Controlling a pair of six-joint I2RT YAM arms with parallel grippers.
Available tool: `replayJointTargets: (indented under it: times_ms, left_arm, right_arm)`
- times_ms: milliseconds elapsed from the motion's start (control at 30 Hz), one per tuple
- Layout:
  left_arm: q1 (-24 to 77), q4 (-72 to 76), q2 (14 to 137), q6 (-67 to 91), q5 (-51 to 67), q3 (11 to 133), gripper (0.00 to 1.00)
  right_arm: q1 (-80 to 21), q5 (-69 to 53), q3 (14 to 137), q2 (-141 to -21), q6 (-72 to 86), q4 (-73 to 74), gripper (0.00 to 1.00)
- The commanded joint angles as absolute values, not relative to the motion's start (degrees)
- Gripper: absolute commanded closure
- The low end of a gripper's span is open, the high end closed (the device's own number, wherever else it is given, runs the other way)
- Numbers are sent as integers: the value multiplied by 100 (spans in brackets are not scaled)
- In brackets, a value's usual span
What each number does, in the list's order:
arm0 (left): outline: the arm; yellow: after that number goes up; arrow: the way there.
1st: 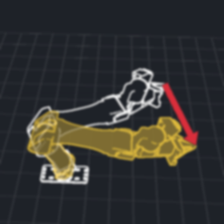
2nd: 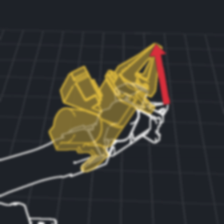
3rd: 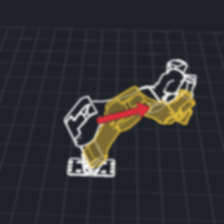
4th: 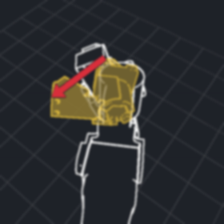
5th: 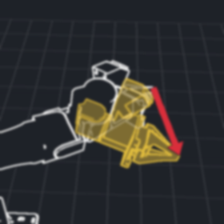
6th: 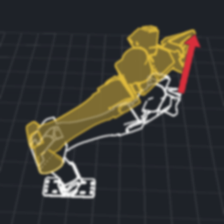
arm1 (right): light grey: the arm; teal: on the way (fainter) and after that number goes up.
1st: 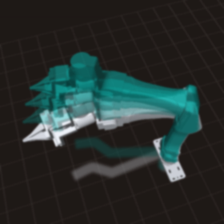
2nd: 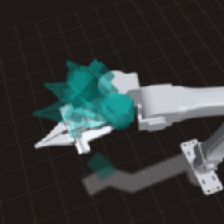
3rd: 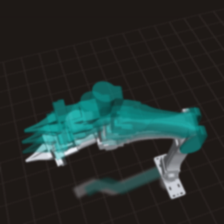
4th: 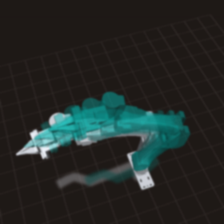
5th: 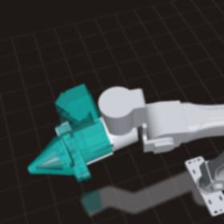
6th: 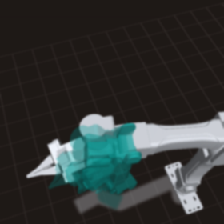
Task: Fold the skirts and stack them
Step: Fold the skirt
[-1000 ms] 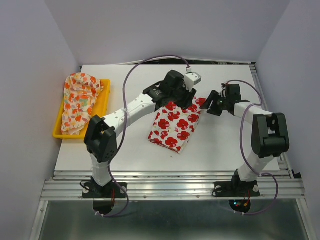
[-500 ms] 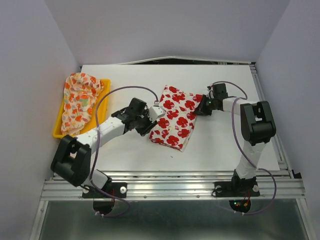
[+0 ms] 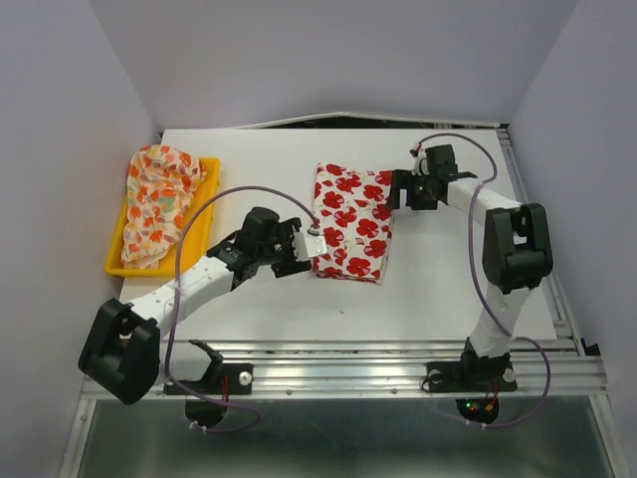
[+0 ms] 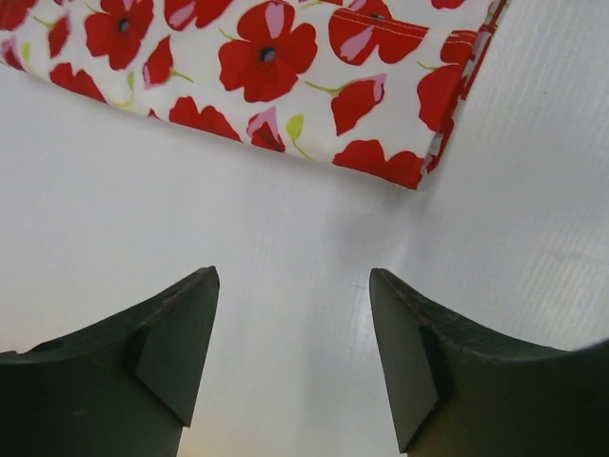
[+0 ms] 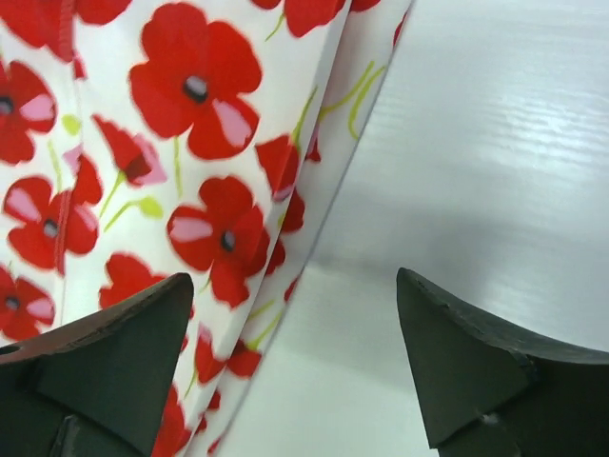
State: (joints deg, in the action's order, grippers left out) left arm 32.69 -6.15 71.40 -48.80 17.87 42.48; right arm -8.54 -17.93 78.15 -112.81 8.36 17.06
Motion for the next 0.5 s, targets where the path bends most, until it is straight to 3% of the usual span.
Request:
replayJointTargets:
  times_ms: [0, 33, 67, 200, 333, 467]
  left_arm:
    - [3322, 464, 6812, -6200, 1890, 3703, 17]
    - [3314, 631, 6716, -6483, 1872, 3552, 14]
    - [3322, 1007, 6654, -6773, 1889, 3403, 2]
    - [3322, 2263, 6618, -7680, 1968, 2516, 1]
    - [3375, 2961, 7187, -8094, 2057, 2364, 1]
    - [3489, 3576, 7619, -8453, 2161, 2259, 2]
  right_arm:
    - [-844, -2202, 7962, -10145, 255, 2100, 5]
    - [-896, -2450, 7998, -10047, 281, 2127, 5]
    - [-896, -2713, 8024, -9985, 368, 2144, 6]
    - [-1326, -3821, 8034, -10028, 843, 2093, 19]
    - [-1705, -4218, 7587, -10344, 870, 1846, 33]
    - [-1705, -4324, 6972, -10871, 835, 1512, 37]
